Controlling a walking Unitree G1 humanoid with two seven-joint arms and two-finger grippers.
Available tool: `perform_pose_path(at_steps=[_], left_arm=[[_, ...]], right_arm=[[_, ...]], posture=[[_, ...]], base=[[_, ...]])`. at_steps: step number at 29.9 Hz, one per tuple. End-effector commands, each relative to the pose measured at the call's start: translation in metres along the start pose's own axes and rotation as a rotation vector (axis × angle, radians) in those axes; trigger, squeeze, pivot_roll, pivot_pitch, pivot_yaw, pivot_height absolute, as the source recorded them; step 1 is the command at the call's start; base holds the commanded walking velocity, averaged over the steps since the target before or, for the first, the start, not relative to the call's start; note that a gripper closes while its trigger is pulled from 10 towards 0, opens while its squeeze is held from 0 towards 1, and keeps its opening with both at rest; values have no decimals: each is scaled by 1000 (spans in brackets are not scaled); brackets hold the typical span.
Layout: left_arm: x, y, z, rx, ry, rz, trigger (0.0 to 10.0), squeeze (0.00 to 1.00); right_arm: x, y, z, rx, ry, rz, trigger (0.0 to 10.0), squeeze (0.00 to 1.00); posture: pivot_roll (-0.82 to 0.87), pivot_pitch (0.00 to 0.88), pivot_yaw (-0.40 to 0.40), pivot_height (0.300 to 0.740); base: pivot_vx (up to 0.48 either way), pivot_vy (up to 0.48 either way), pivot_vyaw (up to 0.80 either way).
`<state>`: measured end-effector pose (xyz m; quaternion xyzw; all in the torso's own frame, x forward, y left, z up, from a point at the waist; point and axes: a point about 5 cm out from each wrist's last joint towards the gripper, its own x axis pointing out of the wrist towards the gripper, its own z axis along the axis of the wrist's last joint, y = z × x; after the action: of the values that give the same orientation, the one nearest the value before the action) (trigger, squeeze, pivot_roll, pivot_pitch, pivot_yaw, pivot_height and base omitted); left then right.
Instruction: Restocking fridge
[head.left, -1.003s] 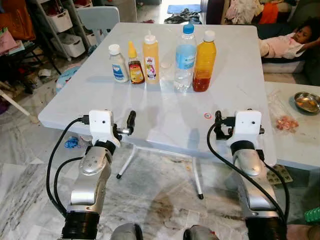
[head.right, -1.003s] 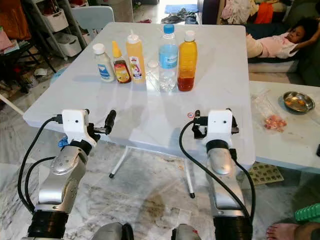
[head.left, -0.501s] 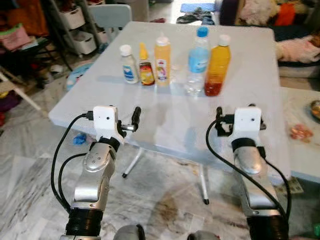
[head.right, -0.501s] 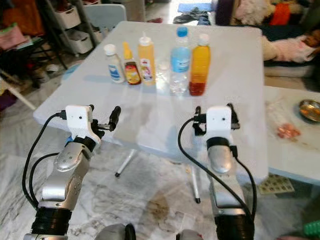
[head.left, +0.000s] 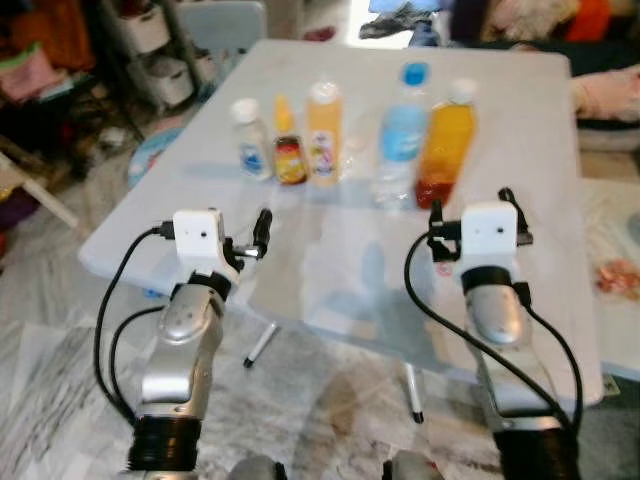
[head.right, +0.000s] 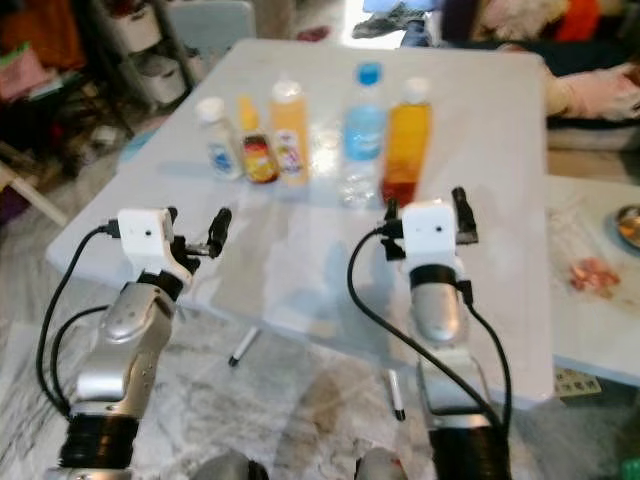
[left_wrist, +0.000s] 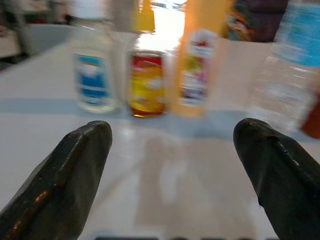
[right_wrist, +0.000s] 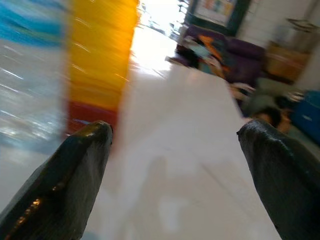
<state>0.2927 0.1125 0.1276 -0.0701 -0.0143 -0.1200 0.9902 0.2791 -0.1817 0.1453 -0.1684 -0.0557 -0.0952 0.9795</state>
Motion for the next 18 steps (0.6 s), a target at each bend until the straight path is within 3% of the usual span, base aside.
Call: perform_pose_path(at_steps=[1, 5, 8, 14, 18], left_arm=[[-5, 14, -1, 20, 7, 35, 10000, 0], [-5, 14, -2, 18, 12, 30, 10000, 0], [-5, 13, -2, 21, 13, 21, 10000, 0], [-2, 12, 2, 36, 6, 3, 10000, 0], [-2, 21, 3, 61, 25, -16, 10000, 0]], right_arm=[[-1, 8, 8, 25, -27, 14, 10000, 0], [-3, 8, 7, 38, -15, 3, 10000, 0], [-3, 7, 6, 37, -10, -1, 10000, 0], [5, 9, 12, 16, -38, -13, 10000, 0], [6, 18, 17, 34, -53, -23, 10000, 0]], posture=[[-75, 40, 82, 740], [-74, 38, 82, 740], [-76, 36, 86, 740], [-68, 50, 112, 740], [-67, 67, 143, 740]], base=[[0, 0, 0], [0, 0, 0], [0, 0, -556], [0, 0, -99], [0, 0, 0]])
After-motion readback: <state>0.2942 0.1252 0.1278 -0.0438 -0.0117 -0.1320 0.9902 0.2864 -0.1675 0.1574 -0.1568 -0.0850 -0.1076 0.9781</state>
